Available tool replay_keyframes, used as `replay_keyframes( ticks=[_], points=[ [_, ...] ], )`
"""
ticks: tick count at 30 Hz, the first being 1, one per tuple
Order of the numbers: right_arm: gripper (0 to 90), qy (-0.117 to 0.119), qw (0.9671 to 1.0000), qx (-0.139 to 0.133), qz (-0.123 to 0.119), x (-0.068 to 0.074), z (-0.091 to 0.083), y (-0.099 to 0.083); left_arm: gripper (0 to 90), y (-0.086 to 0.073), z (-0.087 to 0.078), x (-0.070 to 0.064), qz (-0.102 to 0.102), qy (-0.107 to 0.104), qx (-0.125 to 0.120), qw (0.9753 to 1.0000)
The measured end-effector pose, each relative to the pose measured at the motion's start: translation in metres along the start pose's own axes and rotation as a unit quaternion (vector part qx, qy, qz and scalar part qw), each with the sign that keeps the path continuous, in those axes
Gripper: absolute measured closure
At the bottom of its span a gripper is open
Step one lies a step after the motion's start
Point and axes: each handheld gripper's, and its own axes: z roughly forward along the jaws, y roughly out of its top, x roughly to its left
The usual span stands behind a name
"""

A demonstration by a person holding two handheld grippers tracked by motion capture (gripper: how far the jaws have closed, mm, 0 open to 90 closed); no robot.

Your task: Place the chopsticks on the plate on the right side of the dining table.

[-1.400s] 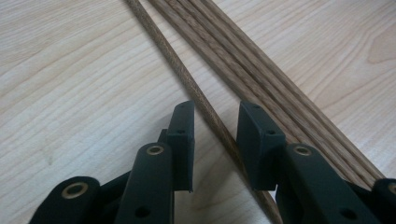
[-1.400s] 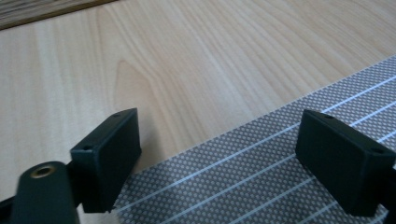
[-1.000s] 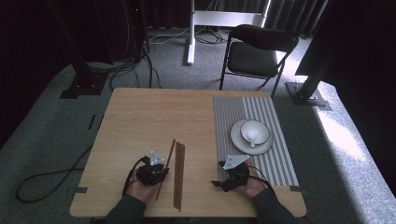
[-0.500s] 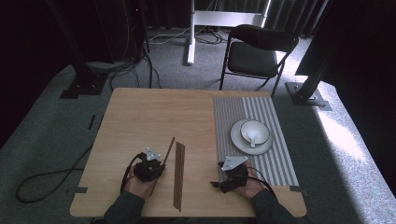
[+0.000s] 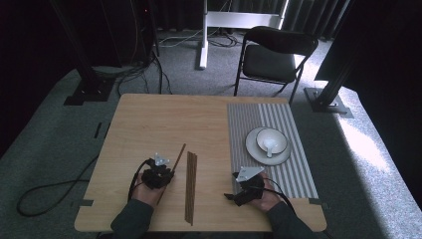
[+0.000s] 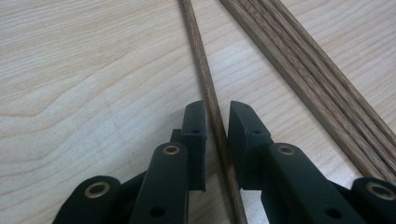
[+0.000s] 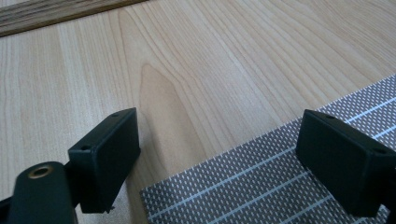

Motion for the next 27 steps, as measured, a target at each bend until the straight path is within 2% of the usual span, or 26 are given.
replay_keyframes(
  ticks=[17,18,27],
  points=[
    [12.6,0.0,1.0,0.0,0.0,0.0,0.0,0.0,82.6,0.007,0.005,0.004,0.001,-0.001,0.004,1.0],
    [12.6,0.0,1.0,0.0,0.0,0.0,0.0,0.0,82.8,0.008,0.006,0.007,-0.008,-0.011,0.004,0.9999],
    [12.6,0.0,1.0,0.0,0.0,0.0,0.0,0.0,83.5,0.012,0.008,0.008,-0.003,-0.006,0.007,1.0]
  ],
)
